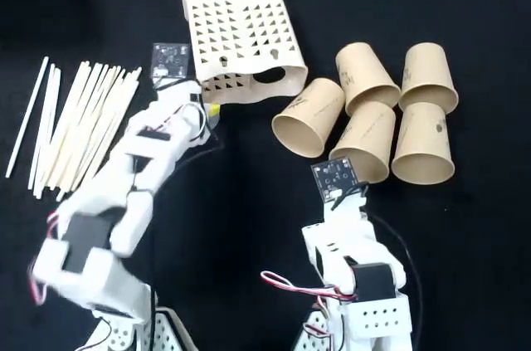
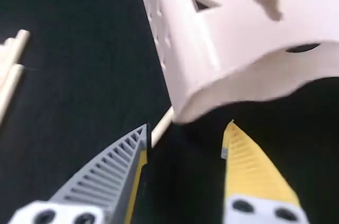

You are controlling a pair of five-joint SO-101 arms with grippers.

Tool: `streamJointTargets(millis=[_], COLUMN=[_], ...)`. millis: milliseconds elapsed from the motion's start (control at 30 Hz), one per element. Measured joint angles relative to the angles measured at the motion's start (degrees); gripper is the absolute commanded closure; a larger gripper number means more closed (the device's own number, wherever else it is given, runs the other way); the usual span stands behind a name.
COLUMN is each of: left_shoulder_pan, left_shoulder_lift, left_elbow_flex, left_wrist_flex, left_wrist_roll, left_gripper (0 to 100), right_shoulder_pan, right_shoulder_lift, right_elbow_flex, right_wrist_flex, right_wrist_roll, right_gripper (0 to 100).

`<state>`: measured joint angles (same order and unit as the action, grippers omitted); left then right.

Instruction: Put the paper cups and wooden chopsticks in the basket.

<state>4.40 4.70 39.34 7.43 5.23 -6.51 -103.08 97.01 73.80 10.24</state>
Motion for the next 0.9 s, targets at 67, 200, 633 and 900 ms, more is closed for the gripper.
streamJointTargets(millis=[67, 200, 633, 900], left_shoulder_pan=[0.0, -0.5, -2.5, -2.5], left_shoulder_lift=[4.7, 12.7, 22.8, 18.7], left_elbow_flex=[-4.4, -13.6, -27.3, -23.6], left_wrist_flex=[-0.4, -0.8, -0.8, -0.8], left_wrist_roll=[0.0, 2.8, 11.6, 11.8], left_gripper=[78, 81, 97, 97], right_shoulder_pan=[0.0, 0.0, 0.0, 0.0], right_shoulder_lift=[0.0, 0.0, 0.0, 0.0], right_elbow_flex=[0.0, 0.0, 0.0, 0.0], right_wrist_flex=[0.0, 0.0, 0.0, 0.0], right_wrist_roll=[0.0, 0.0, 0.0, 0.0], right_gripper=[98.3, 98.3, 98.3, 98.3])
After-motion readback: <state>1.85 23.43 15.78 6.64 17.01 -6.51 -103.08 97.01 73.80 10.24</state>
